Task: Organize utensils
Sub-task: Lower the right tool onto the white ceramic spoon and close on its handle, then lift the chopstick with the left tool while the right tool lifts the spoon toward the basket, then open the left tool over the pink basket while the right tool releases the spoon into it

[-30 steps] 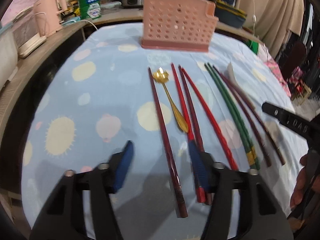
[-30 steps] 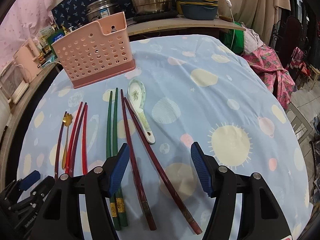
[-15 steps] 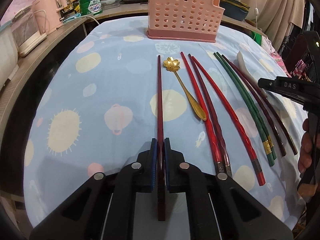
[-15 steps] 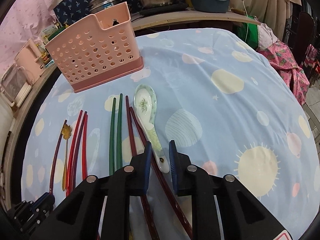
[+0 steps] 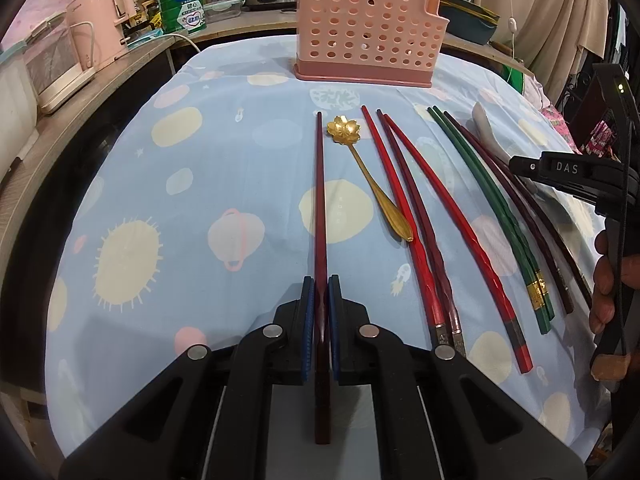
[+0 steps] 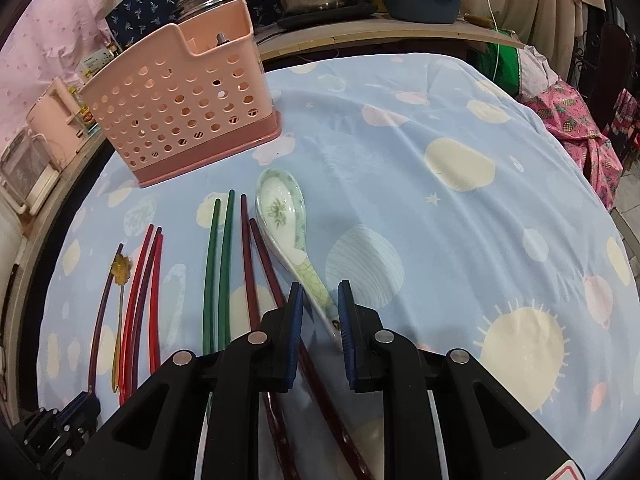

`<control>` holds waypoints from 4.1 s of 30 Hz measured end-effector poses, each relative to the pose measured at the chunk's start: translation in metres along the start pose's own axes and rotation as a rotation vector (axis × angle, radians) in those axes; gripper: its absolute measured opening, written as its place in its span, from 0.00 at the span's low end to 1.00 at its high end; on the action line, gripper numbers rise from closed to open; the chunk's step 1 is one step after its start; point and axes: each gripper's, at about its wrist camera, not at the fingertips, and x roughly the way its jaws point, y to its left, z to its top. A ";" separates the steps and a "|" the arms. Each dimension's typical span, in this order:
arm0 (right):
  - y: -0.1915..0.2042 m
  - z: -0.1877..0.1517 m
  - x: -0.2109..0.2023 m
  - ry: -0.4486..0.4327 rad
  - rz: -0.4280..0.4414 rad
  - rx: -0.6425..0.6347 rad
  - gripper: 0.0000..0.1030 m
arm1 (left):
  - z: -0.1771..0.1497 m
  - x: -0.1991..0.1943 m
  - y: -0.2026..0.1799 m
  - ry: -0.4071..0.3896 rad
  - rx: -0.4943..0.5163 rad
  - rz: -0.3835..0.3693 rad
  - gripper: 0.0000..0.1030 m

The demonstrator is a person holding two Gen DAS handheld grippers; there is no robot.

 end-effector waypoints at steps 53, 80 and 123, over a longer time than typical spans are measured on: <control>-0.008 -0.040 -0.176 -0.207 0.098 0.003 0.06 | -0.008 -0.085 0.026 -0.032 -0.103 -0.097 0.06; 0.000 -0.068 -0.181 -0.175 0.116 0.001 0.06 | -0.091 -0.068 0.029 0.086 -0.110 -0.092 0.15; 0.028 0.105 -0.170 -0.391 0.320 0.054 0.06 | 0.199 -0.195 0.035 -0.637 -0.125 -0.111 0.07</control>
